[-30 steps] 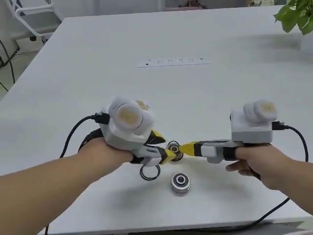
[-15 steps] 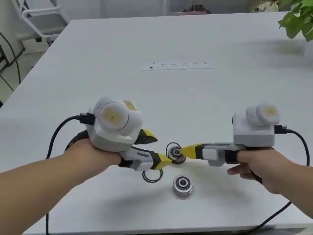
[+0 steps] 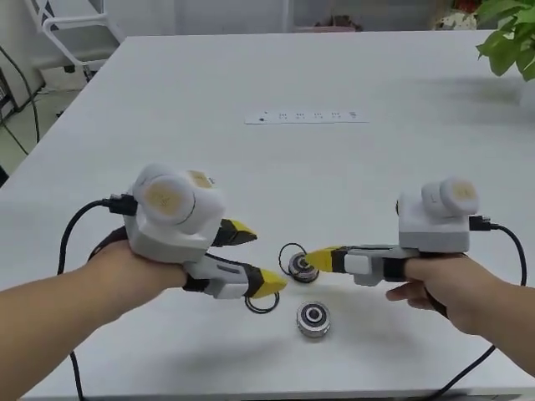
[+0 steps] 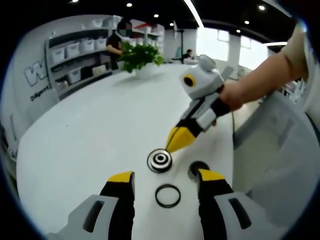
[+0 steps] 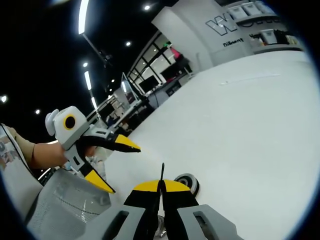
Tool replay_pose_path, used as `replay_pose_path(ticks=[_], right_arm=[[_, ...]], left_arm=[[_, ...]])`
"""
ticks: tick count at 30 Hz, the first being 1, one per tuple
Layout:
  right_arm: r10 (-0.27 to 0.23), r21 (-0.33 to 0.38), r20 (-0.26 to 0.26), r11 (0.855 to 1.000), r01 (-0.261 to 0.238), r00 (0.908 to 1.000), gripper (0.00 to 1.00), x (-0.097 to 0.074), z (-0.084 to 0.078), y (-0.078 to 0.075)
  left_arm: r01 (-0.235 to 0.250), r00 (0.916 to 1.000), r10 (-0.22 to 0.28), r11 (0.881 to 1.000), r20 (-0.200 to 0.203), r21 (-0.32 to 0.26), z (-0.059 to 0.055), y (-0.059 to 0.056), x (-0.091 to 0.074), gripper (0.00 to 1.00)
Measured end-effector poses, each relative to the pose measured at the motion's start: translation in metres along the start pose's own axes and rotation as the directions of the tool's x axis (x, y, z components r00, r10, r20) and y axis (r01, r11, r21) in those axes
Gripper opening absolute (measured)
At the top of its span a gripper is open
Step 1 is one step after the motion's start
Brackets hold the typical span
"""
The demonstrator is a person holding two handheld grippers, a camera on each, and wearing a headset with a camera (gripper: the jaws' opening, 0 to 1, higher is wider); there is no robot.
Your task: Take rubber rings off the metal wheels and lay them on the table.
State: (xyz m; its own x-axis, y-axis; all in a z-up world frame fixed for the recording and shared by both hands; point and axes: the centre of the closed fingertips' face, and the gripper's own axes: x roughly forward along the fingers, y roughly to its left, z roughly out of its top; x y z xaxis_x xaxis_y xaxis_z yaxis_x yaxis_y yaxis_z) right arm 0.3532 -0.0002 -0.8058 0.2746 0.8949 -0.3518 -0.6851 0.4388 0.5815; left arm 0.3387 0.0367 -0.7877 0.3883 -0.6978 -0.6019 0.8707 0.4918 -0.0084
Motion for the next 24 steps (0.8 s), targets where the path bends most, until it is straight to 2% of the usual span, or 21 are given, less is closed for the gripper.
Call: replay_pose_path(ticks=[10,20,24], right_arm=[[0.022,-0.005,-0.006,1.0,-0.022,0.9997,0.0,0.004,0.003,0.011],[0.051,-0.016,-0.036,0.999,-0.052,0.9981,0.0,0.013,0.001,0.018],[0.062,-0.015,-0.051,0.998,-0.062,0.9968,0.0,0.017,-0.001,0.021]], left_arm=[[-0.011,0.9999,0.011,1.0,0.009,-0.014,-0.006,-0.002,-0.014,0.58],[-0.021,0.9994,0.021,1.0,0.028,-0.023,-0.006,-0.003,-0.028,0.63],[-0.029,0.9992,0.03,0.999,0.027,-0.026,-0.01,-0.002,-0.034,0.65]])
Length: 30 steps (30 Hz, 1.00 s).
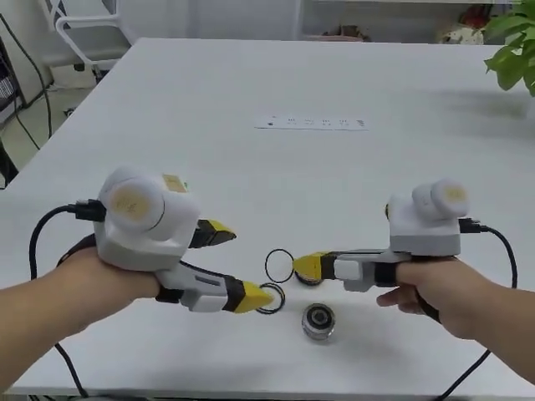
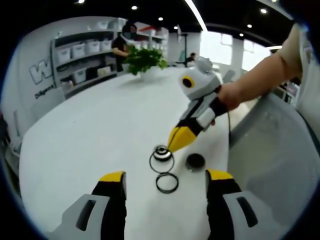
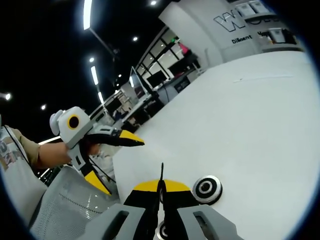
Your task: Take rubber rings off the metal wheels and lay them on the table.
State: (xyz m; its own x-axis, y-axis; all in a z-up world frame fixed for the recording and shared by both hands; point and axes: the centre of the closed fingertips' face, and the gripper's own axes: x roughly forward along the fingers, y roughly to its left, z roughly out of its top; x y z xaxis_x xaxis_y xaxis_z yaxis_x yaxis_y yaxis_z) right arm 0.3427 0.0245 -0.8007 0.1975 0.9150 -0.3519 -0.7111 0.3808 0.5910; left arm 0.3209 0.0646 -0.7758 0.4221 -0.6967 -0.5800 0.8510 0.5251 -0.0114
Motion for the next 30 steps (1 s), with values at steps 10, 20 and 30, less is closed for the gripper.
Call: replay_pose_path(ticks=[10,20,30], right_arm=[[0.024,0.003,-0.049,1.0,-0.024,0.9985,0.0,0.011,-0.012,0.006],[0.042,0.017,-0.082,0.999,-0.04,0.9957,0.0,0.02,-0.018,0.007],[0.037,0.031,-0.123,0.999,-0.034,0.9917,0.0,0.025,-0.029,0.004]], left_arm=[[-0.018,0.9998,0.018,1.0,-0.002,-0.009,-0.009,0.002,-0.011,0.72],[-0.021,0.9998,0.021,1.0,0.002,-0.008,-0.011,0.0,-0.017,0.77],[-0.022,0.9997,0.022,1.0,-0.009,-0.011,-0.019,-0.002,-0.024,0.81]])
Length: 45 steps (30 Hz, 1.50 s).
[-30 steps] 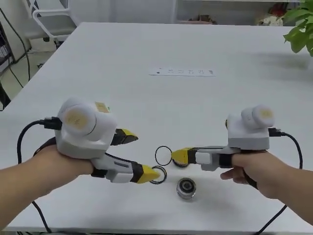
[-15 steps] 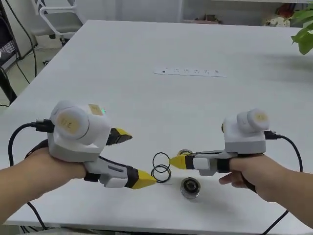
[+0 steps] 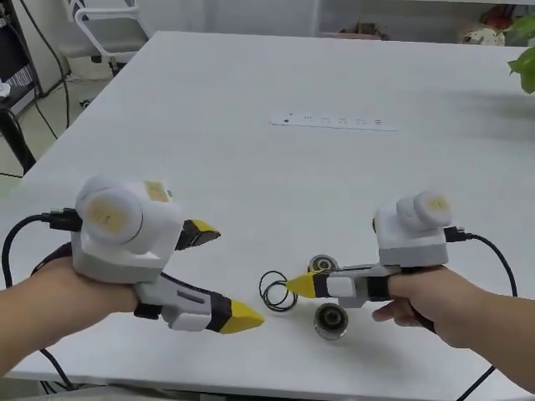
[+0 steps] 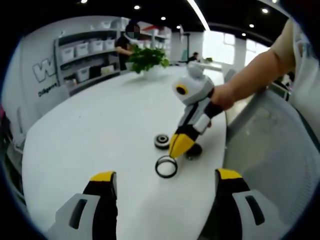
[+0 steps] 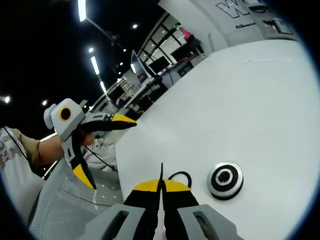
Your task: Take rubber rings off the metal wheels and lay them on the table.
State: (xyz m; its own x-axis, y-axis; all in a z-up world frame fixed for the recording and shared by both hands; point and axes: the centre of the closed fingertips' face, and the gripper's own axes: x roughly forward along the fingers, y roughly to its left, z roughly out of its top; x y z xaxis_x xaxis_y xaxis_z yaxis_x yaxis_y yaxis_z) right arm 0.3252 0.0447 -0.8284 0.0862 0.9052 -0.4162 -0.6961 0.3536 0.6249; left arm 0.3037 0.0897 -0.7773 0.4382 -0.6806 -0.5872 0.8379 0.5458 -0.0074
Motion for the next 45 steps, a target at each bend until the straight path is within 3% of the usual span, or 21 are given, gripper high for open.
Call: replay_pose_path(ticks=[9,20,30,36,45], right_arm=[[-0.028,0.012,-0.015,1.0,0.028,0.9995,0.0,0.001,-0.005,-0.009],[-0.075,-0.006,-0.035,0.997,0.075,0.9965,0.0,0.0,-0.009,-0.018],[-0.111,-0.031,-0.034,0.993,0.11,0.9932,0.1,-0.002,-0.009,-0.027],[-0.105,-0.033,-0.027,0.994,0.104,0.9941,0.13,-0.005,-0.007,-0.024],[-0.078,-0.029,0.025,0.996,0.079,0.9966,0.14,-0.013,0.007,-0.015]], left_arm=[[-0.001,0.9999,0.0,1.0,-0.013,-0.013,-0.007,0.0,-0.001,0.81],[0.007,0.9998,-0.007,1.0,-0.018,-0.006,-0.006,0.0,0.003,0.81],[0.014,0.9993,-0.014,1.0,-0.035,-0.001,-0.009,0.001,0.004,0.81],[0.018,0.9991,-0.018,1.0,-0.039,-0.001,-0.009,0.002,0.006,0.81],[0.014,0.9991,-0.014,1.0,-0.04,0.002,-0.006,0.005,0.006,0.8]])
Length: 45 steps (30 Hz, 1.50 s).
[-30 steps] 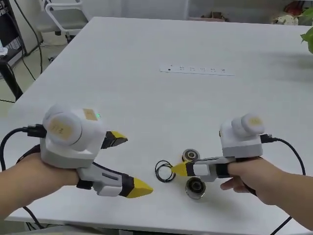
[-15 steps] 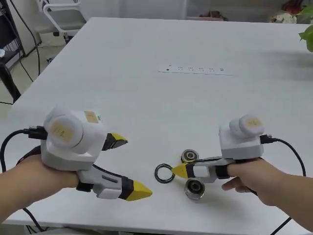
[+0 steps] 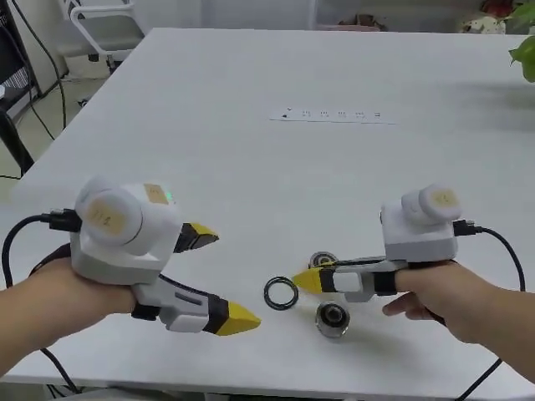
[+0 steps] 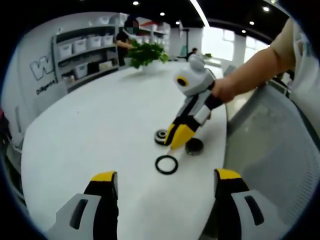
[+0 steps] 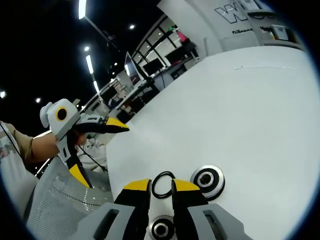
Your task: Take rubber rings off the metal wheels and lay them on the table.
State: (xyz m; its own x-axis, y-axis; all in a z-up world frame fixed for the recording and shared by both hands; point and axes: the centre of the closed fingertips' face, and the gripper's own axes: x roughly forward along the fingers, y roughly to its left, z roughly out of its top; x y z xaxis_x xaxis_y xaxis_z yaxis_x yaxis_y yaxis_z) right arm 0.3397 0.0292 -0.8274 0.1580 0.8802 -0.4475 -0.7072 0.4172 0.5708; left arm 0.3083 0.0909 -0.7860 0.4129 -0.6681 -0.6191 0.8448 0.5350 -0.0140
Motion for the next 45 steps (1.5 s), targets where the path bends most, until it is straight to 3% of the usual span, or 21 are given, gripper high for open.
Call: replay_pose_path(ticks=[12,25,35,45], right_arm=[[-0.033,-0.014,0.058,0.999,0.034,0.9977,0.16,-0.025,0.012,-0.012],[-0.111,-0.103,0.088,0.987,0.12,0.9899,0.24,-0.042,0.012,-0.027],[-0.151,-0.198,0.056,0.967,0.159,0.987,0.25,-0.044,0.003,-0.037],[-0.17,-0.263,0.03,0.949,0.172,0.985,0.26,-0.043,-0.005,-0.05]], left_arm=[[0.005,1.0,-0.005,1.0,0.006,0.002,0.013,0.005,0.008,0.78],[0.019,0.9998,-0.019,1.0,0.007,-0.003,0.021,0.013,0.021,0.73],[0.034,0.9994,-0.034,0.999,-0.01,0.004,0.022,0.017,0.04,0.7],[0.069,0.9972,-0.068,0.997,-0.031,0.022,0.021,0.013,0.055,0.64]])
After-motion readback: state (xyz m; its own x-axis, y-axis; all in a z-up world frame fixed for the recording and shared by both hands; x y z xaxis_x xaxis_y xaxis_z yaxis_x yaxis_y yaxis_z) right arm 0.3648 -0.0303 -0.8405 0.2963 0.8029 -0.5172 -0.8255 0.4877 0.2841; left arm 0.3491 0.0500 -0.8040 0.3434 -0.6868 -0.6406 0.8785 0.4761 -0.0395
